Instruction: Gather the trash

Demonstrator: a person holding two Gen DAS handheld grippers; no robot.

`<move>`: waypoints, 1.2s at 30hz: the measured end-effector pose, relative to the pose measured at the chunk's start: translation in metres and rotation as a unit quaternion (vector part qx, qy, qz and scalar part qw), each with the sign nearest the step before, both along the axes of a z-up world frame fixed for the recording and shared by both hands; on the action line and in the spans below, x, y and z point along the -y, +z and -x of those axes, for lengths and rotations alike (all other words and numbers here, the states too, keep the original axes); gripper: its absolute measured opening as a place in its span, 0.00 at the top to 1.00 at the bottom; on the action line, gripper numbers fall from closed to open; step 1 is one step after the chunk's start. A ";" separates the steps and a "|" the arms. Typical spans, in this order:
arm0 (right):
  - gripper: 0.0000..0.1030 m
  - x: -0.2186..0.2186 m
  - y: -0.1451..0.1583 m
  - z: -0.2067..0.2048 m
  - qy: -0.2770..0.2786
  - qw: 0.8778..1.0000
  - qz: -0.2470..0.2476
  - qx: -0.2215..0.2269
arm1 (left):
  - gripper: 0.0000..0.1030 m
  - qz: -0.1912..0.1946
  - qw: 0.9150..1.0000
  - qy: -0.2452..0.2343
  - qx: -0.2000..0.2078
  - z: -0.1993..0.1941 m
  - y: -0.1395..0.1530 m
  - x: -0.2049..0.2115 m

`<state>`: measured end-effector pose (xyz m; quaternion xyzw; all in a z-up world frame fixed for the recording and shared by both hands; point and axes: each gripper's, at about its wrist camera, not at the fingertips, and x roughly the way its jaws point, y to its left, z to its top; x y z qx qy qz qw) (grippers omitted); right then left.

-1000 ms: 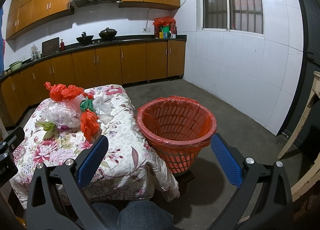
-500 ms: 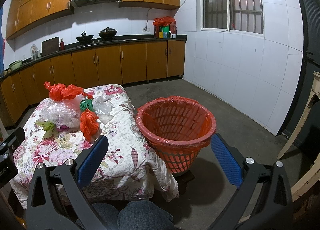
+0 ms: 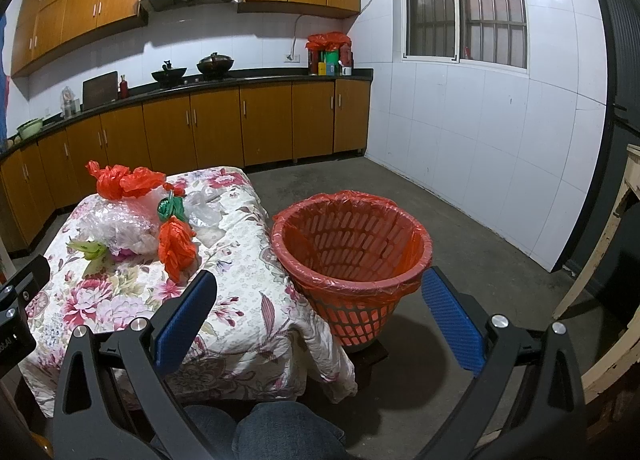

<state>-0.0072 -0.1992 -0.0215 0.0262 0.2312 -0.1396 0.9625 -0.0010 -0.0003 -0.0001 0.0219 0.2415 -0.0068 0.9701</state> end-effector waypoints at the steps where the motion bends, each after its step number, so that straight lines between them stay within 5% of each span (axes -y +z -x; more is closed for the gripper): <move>1: 0.02 0.000 0.000 0.000 0.000 1.000 0.000 0.000 | 0.04 0.000 1.000 0.000 0.000 0.000 0.000 0.000; 20: 0.02 -0.002 -0.014 -0.027 0.010 1.000 -0.001 -0.026 | 0.04 0.011 0.998 0.043 -0.038 -0.036 -0.028 -0.027; 31: 0.02 -0.030 -0.029 -0.112 0.080 0.994 -0.046 -0.050 | 0.04 0.037 0.989 0.118 -0.078 -0.103 -0.050 -0.103; 36: 0.17 -0.058 -0.044 -0.161 0.130 0.986 -0.077 -0.072 | 0.04 0.028 0.987 0.140 -0.071 -0.130 -0.053 -0.129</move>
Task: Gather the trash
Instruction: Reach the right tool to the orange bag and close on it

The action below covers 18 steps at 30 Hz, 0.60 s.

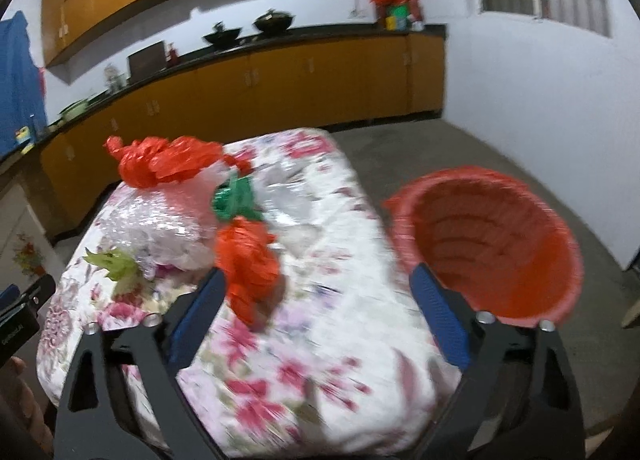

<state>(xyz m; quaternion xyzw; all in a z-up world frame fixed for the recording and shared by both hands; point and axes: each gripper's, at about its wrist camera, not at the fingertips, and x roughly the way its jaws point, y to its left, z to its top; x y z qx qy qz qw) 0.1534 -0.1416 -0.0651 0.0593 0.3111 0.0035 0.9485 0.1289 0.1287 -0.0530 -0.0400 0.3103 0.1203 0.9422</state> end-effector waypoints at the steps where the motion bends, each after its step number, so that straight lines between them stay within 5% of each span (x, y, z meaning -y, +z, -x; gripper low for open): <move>1: 0.19 -0.006 -0.003 -0.009 0.010 1.000 -0.004 -0.005 | 0.04 -0.003 1.000 0.002 0.002 -0.005 0.000 -0.004; 11: 0.24 -0.046 -0.031 -0.067 0.051 0.998 -0.002 -0.040 | 0.04 0.008 1.000 -0.005 0.018 -0.052 0.008 -0.021; 14: 0.34 -0.052 -0.041 -0.076 0.058 0.997 0.002 -0.056 | 0.04 0.015 0.999 -0.021 0.022 -0.068 0.014 -0.014; 18: 0.59 -0.053 -0.051 -0.076 0.076 0.995 0.004 -0.070 | 0.04 0.019 0.999 -0.043 0.026 -0.089 0.020 -0.001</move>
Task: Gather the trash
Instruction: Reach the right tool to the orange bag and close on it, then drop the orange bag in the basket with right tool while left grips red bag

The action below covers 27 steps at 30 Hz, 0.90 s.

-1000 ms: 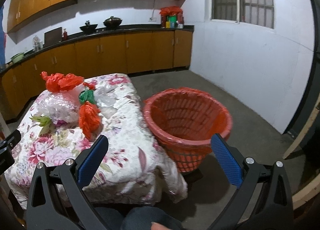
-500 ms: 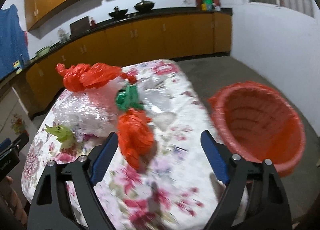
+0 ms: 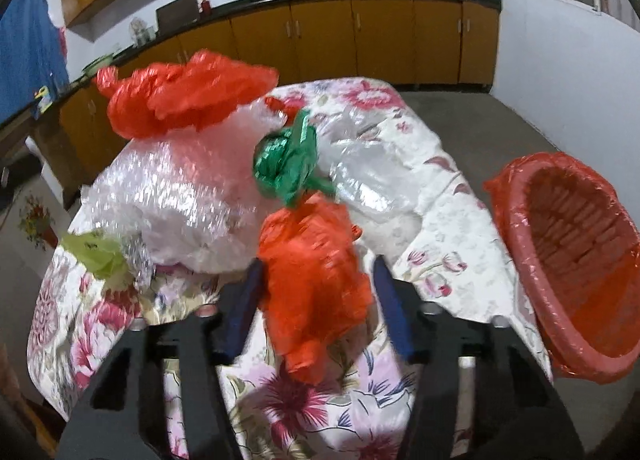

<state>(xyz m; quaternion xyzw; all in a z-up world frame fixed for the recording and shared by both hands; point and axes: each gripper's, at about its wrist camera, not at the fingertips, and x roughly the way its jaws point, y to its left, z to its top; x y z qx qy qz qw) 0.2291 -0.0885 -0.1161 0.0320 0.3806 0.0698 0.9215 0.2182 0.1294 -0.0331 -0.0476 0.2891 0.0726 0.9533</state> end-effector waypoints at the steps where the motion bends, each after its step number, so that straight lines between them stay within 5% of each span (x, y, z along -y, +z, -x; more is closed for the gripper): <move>1: 0.64 0.001 -0.001 0.002 0.006 1.000 -0.003 0.001 | 0.04 0.001 1.000 -0.006 0.003 -0.007 0.002 0.004; 4: 0.75 0.000 -0.002 0.010 0.019 1.000 0.006 0.010 | 0.04 0.002 1.000 -0.019 0.009 -0.024 0.009 0.014; 15: 0.78 0.017 0.003 0.036 0.020 1.000 0.012 0.013 | 0.11 0.016 0.998 -0.042 -0.031 -0.100 0.010 0.035; 21: 0.79 0.020 0.002 0.040 0.022 1.000 0.014 0.015 | 0.44 0.031 0.995 -0.071 -0.060 -0.105 -0.007 0.035; 27: 0.80 0.022 0.002 0.043 0.020 1.000 0.011 0.016 | 0.80 0.015 0.994 -0.095 -0.047 -0.095 -0.010 0.042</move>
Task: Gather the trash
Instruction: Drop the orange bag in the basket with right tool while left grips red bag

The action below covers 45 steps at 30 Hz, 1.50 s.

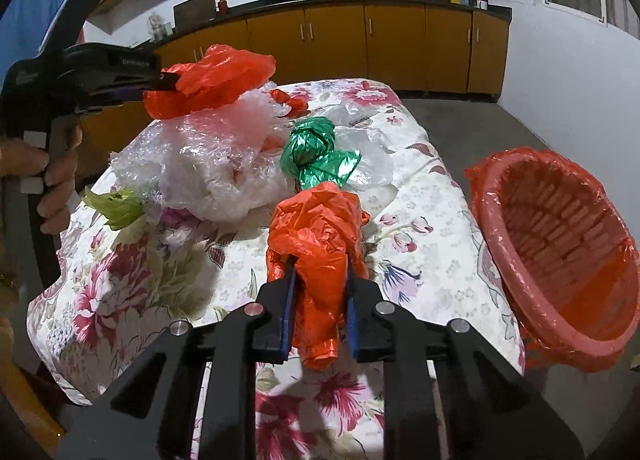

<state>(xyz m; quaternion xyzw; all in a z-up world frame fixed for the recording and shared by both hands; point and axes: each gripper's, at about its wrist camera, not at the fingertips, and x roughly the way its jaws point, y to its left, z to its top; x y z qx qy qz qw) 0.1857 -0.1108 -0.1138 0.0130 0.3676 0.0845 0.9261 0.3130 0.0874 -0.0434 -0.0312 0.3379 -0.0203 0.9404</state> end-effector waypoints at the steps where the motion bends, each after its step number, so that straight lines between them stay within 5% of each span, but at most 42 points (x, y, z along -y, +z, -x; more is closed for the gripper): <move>1: 0.81 0.001 0.000 0.001 -0.001 1.000 -0.001 0.000 | 0.83 0.000 1.000 -0.003 0.005 0.003 0.001 0.001; 24: 0.82 0.039 0.050 0.035 -0.041 0.997 -0.021 0.054 | 0.87 0.021 0.997 -0.005 0.076 0.081 0.054 -0.001; 45: 0.82 0.148 0.087 0.064 -0.176 0.980 -0.013 0.097 | 0.87 0.039 0.990 -0.119 0.068 0.123 0.050 0.101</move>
